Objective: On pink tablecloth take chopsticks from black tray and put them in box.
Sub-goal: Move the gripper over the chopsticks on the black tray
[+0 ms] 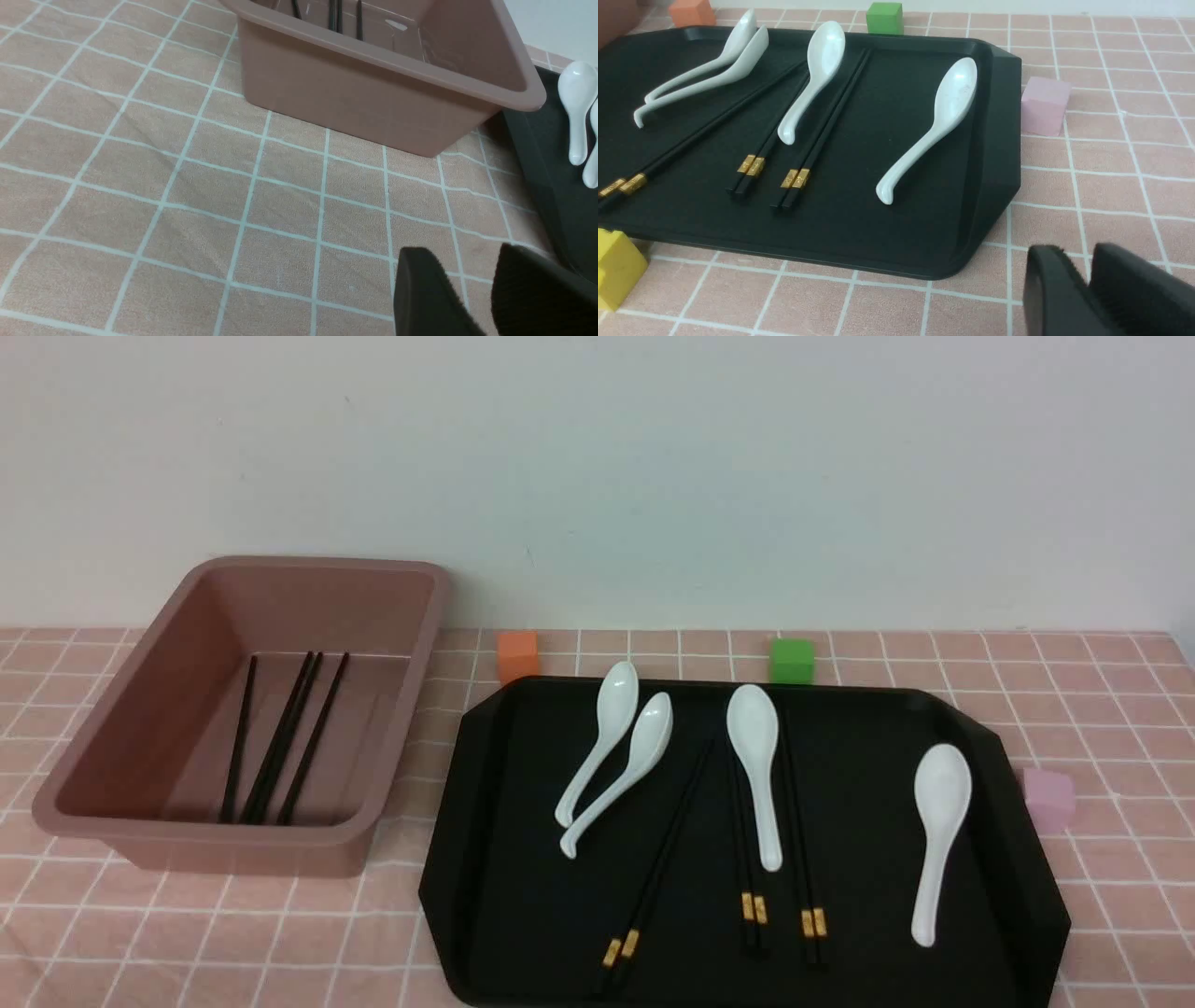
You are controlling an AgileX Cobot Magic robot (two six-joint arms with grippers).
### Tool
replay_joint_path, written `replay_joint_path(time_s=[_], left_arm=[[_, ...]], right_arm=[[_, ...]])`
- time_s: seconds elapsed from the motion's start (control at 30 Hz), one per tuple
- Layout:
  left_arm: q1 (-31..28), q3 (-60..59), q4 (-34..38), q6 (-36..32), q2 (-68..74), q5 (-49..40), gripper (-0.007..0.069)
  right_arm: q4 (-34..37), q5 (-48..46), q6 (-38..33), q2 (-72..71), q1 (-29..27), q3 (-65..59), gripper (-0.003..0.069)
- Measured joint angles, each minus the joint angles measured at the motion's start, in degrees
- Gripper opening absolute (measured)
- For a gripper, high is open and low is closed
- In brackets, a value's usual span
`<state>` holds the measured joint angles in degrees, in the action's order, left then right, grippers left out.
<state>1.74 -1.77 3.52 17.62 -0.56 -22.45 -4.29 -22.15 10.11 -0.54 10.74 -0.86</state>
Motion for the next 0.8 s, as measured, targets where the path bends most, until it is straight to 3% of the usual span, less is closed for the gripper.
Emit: replay_joint_path(time_s=[0.8], left_arm=[[0.0,0.0,0.0,0.0,0.0,0.0,0.0238]], right_arm=[[0.0,0.0,0.0,0.0,0.0,0.0,0.0181]])
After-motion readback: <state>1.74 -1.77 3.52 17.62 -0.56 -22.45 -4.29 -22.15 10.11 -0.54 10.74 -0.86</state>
